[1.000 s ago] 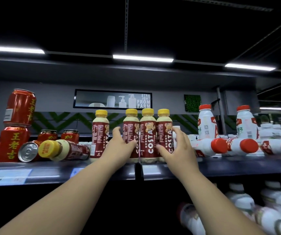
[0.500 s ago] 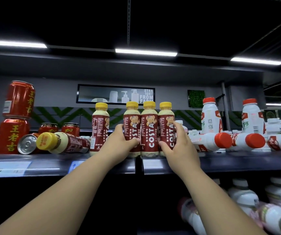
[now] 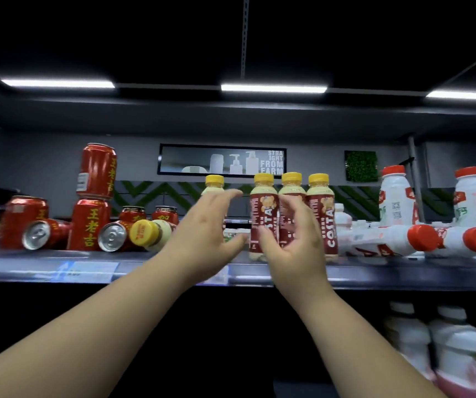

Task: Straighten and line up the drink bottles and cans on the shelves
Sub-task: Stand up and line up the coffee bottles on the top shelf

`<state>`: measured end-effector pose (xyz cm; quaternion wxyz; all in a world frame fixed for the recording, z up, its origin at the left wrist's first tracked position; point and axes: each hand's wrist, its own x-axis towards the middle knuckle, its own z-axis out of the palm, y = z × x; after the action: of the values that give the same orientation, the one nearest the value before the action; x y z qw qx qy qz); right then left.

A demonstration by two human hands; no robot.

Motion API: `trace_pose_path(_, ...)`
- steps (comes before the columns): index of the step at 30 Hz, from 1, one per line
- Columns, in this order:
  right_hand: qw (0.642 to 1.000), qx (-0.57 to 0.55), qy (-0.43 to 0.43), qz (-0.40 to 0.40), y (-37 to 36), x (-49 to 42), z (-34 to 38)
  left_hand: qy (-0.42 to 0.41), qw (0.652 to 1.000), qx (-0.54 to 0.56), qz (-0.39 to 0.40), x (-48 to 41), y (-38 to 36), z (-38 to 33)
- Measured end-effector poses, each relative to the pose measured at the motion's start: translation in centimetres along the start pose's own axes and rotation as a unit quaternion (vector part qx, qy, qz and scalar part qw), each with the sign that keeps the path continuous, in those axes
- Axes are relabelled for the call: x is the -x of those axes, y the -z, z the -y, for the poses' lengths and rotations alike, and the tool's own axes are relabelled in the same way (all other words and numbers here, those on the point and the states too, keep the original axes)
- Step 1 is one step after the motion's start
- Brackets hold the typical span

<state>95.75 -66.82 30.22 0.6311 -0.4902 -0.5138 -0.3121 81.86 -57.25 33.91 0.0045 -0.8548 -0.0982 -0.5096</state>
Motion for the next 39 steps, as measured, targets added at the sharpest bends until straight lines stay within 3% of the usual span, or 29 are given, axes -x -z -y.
trace_pose_path(3,0.998,-0.026,-0.007,0.054,-4.0,-0.5,2.4,-0.031,0.997,-0.061,-0.047,1.5,3.8,1.4)
trace_pose_path(6,0.991,-0.036,-0.084,0.102,-7.3,-1.4,2.6,-0.016,0.993,-0.091,-0.068,2.7,6.4,3.2)
trace_pose_path(12,0.964,0.088,-0.199,0.152,-10.6,-3.2,1.2,0.085,0.995,-0.059,0.001,4.1,7.1,6.9)
trace_pose_path(15,0.958,0.136,-0.204,0.150,-11.2,-3.6,1.1,0.125,0.992,0.006,0.017,4.1,6.1,8.2)
trace_pose_path(23,0.934,0.238,-0.215,0.161,-12.1,-3.1,1.4,0.205,0.967,0.148,-0.034,3.6,3.8,10.9)
trace_pose_path(28,0.937,0.249,-0.205,0.130,-11.7,-2.8,1.9,0.176,0.958,0.210,-0.086,3.0,3.2,11.5)
trace_pose_path(35,0.942,0.280,-0.162,0.087,-11.0,-2.2,1.6,0.159,0.919,0.331,-0.143,-1.8,3.4,9.9)
trace_pose_path(39,0.944,0.284,-0.148,0.079,-11.3,-1.4,1.2,0.207,0.921,0.325,-0.058,-2.7,1.0,10.4)
